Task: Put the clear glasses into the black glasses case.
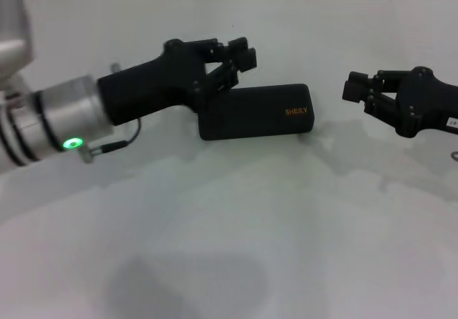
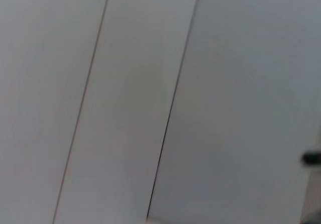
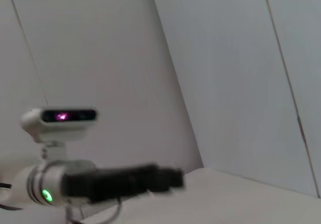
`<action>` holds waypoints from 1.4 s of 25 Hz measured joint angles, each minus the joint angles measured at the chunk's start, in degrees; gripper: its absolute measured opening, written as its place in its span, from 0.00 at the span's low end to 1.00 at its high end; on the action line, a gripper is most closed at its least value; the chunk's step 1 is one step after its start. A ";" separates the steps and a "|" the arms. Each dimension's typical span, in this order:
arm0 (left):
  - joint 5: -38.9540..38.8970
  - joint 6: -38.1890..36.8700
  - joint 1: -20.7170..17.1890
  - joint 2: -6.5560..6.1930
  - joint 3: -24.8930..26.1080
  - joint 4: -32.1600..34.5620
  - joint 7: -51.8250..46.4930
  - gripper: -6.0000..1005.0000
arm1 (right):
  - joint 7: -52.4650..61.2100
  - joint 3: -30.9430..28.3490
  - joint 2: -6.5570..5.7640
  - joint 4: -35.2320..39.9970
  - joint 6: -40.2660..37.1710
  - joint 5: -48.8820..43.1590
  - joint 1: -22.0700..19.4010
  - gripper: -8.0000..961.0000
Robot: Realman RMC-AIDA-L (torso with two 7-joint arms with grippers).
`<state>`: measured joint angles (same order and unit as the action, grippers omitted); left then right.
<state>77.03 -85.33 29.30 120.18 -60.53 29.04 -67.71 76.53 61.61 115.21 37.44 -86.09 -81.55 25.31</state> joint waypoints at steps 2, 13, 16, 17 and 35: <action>-1.35 -1.77 -1.94 -0.26 -1.53 2.87 0.28 0.16 | -1.22 0.03 -0.24 0.91 -0.88 -0.76 0.06 0.16; 4.85 -12.95 -11.89 -2.48 -1.96 9.82 6.47 0.47 | -3.76 2.46 0.15 5.30 -5.04 -3.69 0.95 0.24; 5.93 -14.07 -12.13 -3.19 -1.88 9.88 5.21 0.53 | -7.81 5.45 0.18 6.19 -7.11 -4.00 0.95 0.33; 6.38 -14.32 -12.30 -3.22 -1.91 10.11 5.16 0.56 | -9.88 6.55 0.24 6.40 -8.11 -4.09 0.91 0.37; 12.50 -15.14 -12.87 -3.18 -2.15 14.93 0.16 0.89 | -12.59 10.81 0.63 7.35 -8.84 -4.29 0.67 0.86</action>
<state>89.53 -100.47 16.43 117.00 -62.68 43.97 -67.55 63.94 72.42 115.84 44.79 -94.93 -85.83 25.98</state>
